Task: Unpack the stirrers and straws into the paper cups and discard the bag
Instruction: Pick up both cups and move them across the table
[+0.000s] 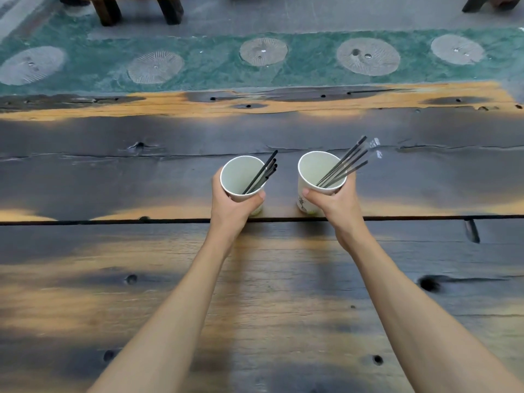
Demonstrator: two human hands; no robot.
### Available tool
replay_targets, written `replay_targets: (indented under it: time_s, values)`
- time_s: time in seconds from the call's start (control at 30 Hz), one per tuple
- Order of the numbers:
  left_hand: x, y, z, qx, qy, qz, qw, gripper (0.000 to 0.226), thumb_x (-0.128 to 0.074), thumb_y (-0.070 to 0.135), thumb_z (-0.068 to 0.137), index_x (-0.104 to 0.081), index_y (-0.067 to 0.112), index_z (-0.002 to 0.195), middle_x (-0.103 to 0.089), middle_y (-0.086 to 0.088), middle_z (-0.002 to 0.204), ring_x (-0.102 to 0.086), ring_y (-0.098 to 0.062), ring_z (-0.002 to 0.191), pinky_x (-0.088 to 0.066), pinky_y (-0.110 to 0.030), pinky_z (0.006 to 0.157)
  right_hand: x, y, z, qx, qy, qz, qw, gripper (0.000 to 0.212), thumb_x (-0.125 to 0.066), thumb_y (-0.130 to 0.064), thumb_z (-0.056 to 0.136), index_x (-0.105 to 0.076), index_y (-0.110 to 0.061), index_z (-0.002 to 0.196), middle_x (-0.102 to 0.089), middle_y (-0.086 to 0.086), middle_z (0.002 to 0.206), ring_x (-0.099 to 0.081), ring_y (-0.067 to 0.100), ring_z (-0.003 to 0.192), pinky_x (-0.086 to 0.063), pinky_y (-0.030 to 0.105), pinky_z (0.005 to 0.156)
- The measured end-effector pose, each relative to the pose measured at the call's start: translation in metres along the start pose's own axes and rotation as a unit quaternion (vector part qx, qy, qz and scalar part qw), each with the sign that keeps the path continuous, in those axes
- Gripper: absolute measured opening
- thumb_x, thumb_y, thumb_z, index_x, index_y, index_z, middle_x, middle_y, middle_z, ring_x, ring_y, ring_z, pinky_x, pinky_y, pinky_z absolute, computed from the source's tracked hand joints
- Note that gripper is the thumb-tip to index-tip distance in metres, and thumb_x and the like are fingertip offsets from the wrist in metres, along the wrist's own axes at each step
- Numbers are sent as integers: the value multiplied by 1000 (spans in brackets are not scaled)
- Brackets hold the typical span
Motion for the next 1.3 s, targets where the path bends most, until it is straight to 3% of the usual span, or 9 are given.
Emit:
replay_targets:
  time_s: [0.37,0.43,0.57,0.73,0.83,0.97,1.07,1.3]
  values:
    - [0,-13,11,-4,-19,4,1000,87,-87,7,70,-39,30,138,-57,15,127,-58,8,110,-50,-13,84,4,18,8,-5,-13,7,1000,77,-86,-13,68,-41,-29,129,-59,-5,127,-58,11,118,-46,46,106]
    - [2,-15,8,3,-36,12,999,93,-89,11,68,-35,32,141,-54,18,132,-55,8,116,-48,-17,94,7,20,3,-16,-23,7,1000,78,-86,-13,68,-40,-29,130,-55,-6,133,-55,9,123,-44,47,108]
    - [13,-14,-8,17,-17,46,999,106,-91,31,65,-24,43,146,-34,12,155,-34,-9,142,-33,-42,117,14,16,-13,-43,-28,-7,999,98,-87,-28,66,-28,-32,145,-39,-10,149,-42,12,135,-36,47,113]
    - [28,8,-46,38,28,71,996,108,-87,28,71,-16,42,151,-17,8,160,-20,-9,146,-23,-39,119,24,-4,-46,-54,-11,-17,998,99,-84,-31,74,-21,-36,150,-33,-11,152,-35,15,137,-33,47,114]
    - [36,34,-71,-7,32,120,992,104,-86,31,71,-19,43,149,-20,18,153,-19,-2,143,-20,-34,116,29,-27,-71,-51,17,-19,998,91,-80,-29,79,-24,-32,150,-35,-10,152,-37,14,135,-34,47,114]
    - [44,90,-113,-93,41,182,978,100,-84,32,73,-21,41,150,-16,11,160,-15,-5,148,-17,-33,118,38,-79,-113,-7,53,-33,998,76,-74,-33,84,-32,-28,147,-40,-12,149,-39,12,133,-35,46,113]
    - [54,133,-149,-139,51,214,966,96,-81,41,73,-22,46,149,-14,13,162,-14,-6,149,-16,-33,117,43,-122,-145,43,39,-71,996,77,-66,-45,80,-32,-29,147,-36,-12,152,-35,10,137,-32,46,115]
    - [76,221,-247,-285,66,305,906,89,-68,58,78,-22,40,152,-7,6,167,-4,-15,153,-15,-48,121,57,-220,-234,224,46,-236,945,81,-55,-53,85,-21,-28,154,-21,-12,163,-15,14,151,-18,51,120]
Point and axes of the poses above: each hand's wrist, its own z-axis towards the middle knuckle, its own x-axis out of the back of the hand, y = z × x, the point moved 3 cm from there along z, towards the middle knuckle
